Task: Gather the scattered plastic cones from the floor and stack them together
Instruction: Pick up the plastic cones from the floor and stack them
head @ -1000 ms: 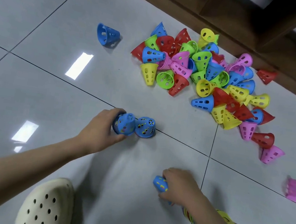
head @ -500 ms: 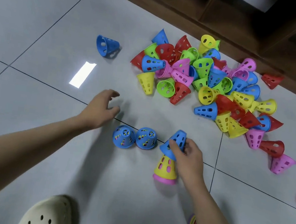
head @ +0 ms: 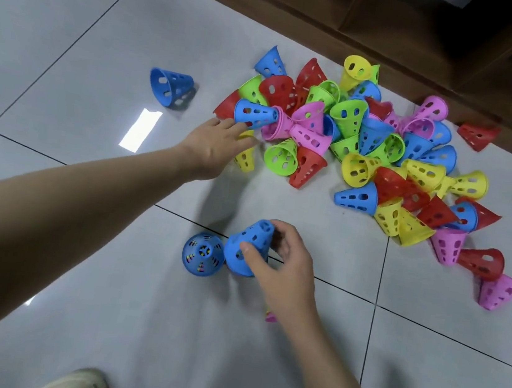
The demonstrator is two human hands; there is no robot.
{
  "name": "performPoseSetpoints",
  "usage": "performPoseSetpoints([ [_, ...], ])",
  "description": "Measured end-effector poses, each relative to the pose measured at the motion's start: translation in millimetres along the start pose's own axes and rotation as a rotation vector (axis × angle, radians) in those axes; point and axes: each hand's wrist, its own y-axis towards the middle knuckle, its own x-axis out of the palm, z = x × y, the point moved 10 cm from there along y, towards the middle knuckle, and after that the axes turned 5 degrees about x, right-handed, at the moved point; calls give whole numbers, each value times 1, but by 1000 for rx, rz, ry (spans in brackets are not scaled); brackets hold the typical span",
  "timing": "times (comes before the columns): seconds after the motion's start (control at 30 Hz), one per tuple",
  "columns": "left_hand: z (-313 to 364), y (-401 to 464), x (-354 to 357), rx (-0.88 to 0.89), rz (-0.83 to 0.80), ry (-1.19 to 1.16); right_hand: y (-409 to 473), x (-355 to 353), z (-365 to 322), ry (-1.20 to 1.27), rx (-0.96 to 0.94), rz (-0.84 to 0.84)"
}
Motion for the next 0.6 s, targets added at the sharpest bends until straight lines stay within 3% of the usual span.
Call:
performPoseSetpoints([
  [0.23, -33, -24, 8, -164, 12, 19, 2, -2, 2, -127, 17, 9],
  [0.37, -55, -59, 13, -274, 50, -109, 6, -9, -1, -109, 11, 39],
  [0.6, -23, -134, -23, -398, 396, -864, 18, -30, -4, -131, -16, 113],
])
